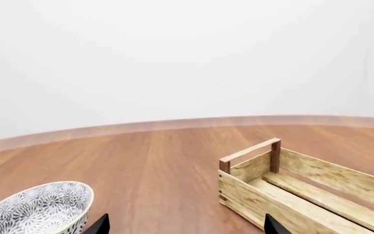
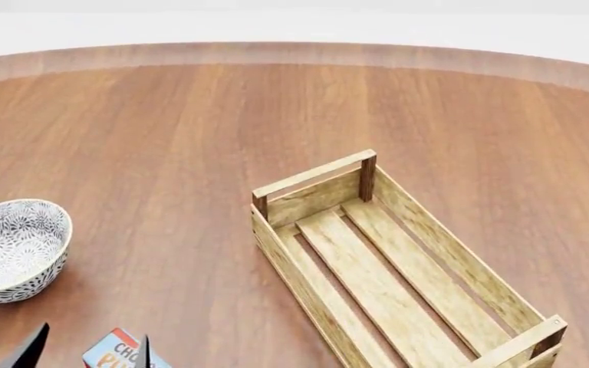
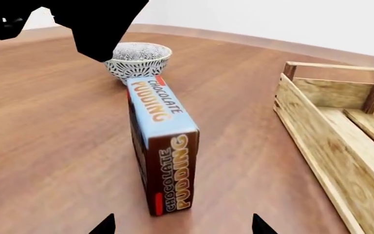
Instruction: Pick up the chocolate pudding and put it in the tray.
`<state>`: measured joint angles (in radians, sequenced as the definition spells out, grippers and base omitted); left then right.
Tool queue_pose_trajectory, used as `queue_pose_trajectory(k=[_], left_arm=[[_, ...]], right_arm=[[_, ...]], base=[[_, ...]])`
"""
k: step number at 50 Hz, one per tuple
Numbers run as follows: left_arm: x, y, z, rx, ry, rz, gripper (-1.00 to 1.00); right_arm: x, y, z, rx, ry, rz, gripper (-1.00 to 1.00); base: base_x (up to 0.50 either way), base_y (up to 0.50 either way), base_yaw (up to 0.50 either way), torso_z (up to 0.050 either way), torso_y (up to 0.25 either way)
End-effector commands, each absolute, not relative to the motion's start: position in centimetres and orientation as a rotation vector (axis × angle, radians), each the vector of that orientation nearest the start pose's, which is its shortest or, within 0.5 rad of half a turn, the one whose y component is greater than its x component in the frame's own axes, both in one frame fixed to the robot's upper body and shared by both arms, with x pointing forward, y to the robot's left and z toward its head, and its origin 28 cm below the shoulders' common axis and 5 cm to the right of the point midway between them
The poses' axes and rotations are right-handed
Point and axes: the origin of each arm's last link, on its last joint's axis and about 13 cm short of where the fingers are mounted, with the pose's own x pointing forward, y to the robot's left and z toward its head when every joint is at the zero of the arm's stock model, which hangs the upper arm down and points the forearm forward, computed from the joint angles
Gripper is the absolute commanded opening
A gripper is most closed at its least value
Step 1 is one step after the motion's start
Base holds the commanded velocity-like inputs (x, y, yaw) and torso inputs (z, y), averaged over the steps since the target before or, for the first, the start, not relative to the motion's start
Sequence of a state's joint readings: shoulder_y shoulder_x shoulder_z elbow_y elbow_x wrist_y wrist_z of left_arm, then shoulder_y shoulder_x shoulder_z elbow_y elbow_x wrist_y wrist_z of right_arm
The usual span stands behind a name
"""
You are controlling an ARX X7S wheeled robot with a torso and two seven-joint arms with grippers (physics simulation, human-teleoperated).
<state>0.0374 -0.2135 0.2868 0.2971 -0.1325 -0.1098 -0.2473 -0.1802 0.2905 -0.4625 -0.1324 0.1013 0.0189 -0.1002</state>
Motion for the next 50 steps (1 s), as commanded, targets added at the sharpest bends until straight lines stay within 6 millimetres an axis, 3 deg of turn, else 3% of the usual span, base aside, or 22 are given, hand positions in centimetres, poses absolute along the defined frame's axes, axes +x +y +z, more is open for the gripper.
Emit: queue_pose_trajectory(k=[1,50], left_arm=[[19.3,18.9,5.8,0.033,-0.107,-0.075,1.00],[19.2,18.7,5.2,0.032,-0.113,-0.092,1.00]], right_arm=[[15.1,-6.4,-0.3,-0.116,0.156,0.615,1.00],[17.7,-4.4,-2.5,-0.117,0.181,0.641,1.00]], base=[[0.00,0.00,0.00,0.000,0.000],[0.00,0.00,0.00,0.000,0.000]])
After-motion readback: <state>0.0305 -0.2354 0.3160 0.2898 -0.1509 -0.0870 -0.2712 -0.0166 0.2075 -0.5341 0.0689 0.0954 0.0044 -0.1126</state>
